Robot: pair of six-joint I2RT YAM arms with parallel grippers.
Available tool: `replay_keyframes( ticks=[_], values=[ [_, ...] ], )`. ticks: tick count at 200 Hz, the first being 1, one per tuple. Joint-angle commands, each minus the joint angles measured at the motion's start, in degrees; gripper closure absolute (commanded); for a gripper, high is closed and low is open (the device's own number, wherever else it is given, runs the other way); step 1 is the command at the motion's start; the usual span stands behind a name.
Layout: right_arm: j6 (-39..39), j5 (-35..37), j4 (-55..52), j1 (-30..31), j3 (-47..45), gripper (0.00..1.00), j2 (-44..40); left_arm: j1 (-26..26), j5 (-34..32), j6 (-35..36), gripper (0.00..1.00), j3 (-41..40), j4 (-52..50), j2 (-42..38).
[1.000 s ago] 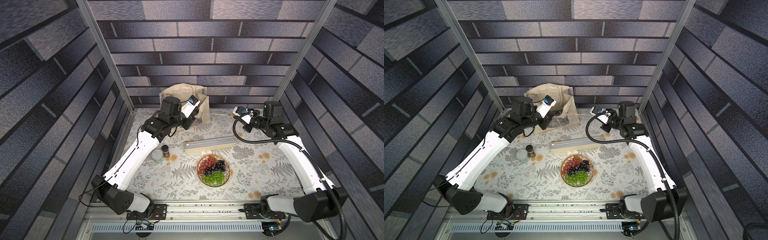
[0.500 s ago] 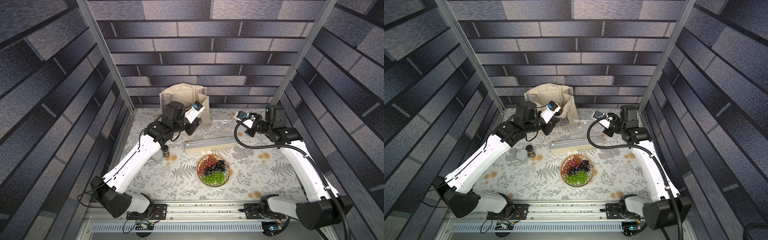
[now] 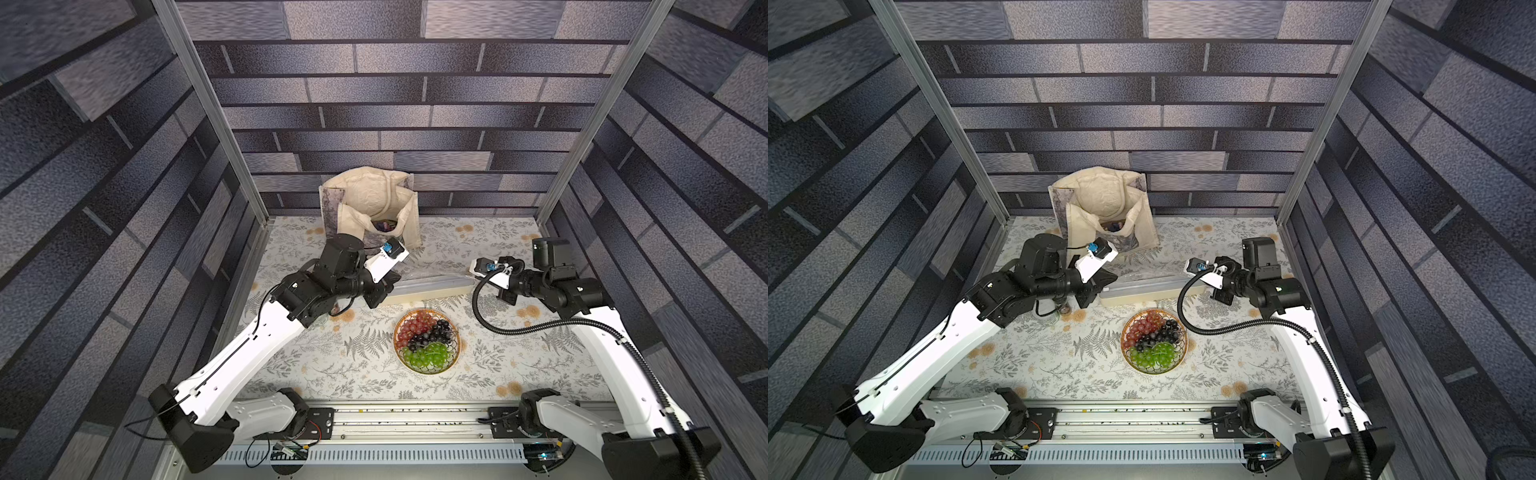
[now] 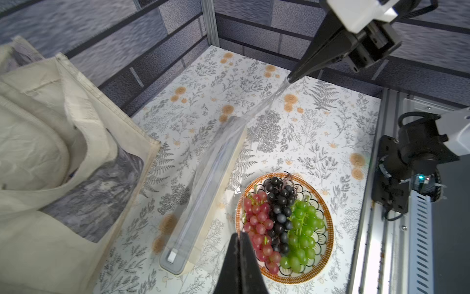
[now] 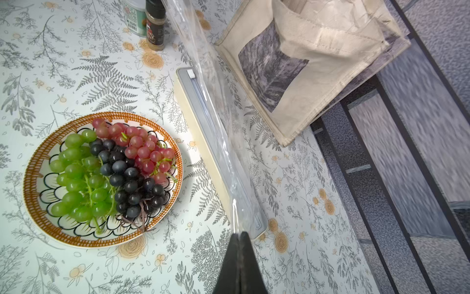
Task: Wrap the plate with plastic wrap
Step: Cover the plate with plastic wrap.
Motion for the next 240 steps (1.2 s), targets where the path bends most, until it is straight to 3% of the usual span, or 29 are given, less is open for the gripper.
replay_keyframes(
  ticks=[1,37,94,155,240],
  values=[
    [-1.75,0.57,-6.46,0.34,-0.24,1.00,-2.01,-2.76,3.38,-6.06,1.00,-3.60,0.86,-1.10],
    [-3.76,5.39,-13.18,0.41,-0.52,1.00,-4.72,-5.91,3.32,-9.94,1.00,-7.85,3.01,-3.31],
    [2.35,0.31,-11.75,2.68,-8.62,1.00,-9.56,-6.53,2.31,-12.64,1.00,-11.65,-1.33,-5.39],
    [2.30,1.43,-12.62,6.42,-10.19,1.00,-10.10,-6.84,3.40,-13.54,1.00,-9.02,-8.25,-4.85],
    [0.06,5.12,-15.97,12.85,-9.71,1.00,-7.50,-6.88,4.41,-13.21,1.00,-10.25,-9.92,-5.61]
  ],
)
